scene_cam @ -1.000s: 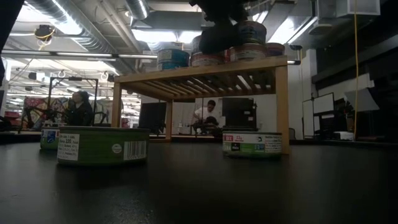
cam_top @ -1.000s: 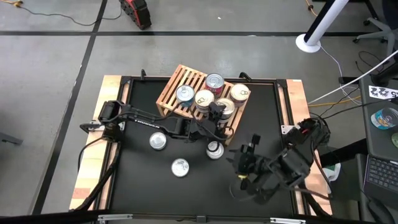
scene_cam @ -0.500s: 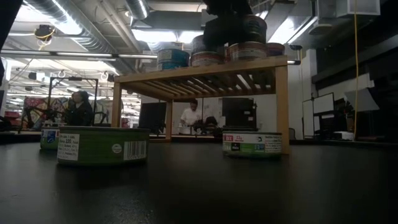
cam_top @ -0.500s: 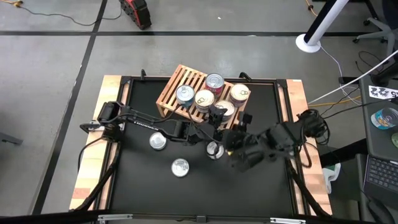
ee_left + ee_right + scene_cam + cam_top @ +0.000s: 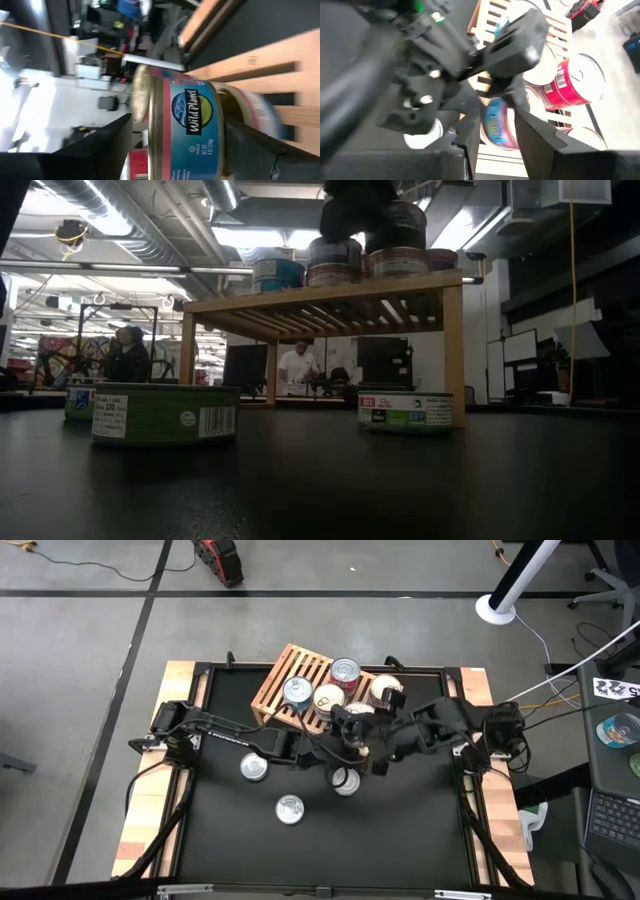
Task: Stack canned seafood by type on shelf
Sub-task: Stack the blue and pink tuna can on top of the blue and pink tuna can on the shelf
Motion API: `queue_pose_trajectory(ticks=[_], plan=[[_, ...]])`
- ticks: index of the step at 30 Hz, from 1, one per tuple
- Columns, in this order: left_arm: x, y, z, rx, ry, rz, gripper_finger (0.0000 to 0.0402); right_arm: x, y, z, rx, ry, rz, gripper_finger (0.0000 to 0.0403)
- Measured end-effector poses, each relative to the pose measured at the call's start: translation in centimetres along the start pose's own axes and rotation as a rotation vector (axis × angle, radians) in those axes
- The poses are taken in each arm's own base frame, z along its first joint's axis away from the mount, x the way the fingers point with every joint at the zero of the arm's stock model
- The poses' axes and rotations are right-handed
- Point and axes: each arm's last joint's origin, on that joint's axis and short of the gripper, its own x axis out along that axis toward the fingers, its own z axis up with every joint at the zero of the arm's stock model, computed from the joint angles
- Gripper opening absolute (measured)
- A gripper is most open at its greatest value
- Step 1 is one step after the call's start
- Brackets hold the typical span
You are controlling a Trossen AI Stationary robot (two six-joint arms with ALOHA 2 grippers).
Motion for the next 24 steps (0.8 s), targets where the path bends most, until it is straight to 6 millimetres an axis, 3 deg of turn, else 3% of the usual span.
queue_pose_trajectory(ticks=[10, 24], plan=[[0.3, -0.4, -0.4, 0.013, -0.029, -0.078, 0.0285, 1.4, -2.6, 0.5, 0.050, 0.045, 0.010, 0.0122], [1.1, 0.0, -1.0, -0.059, -0.025, -0.082, 0.0285, 1.5, -2.8, 0.5, 0.005, 0.049, 0.018, 0.0122]])
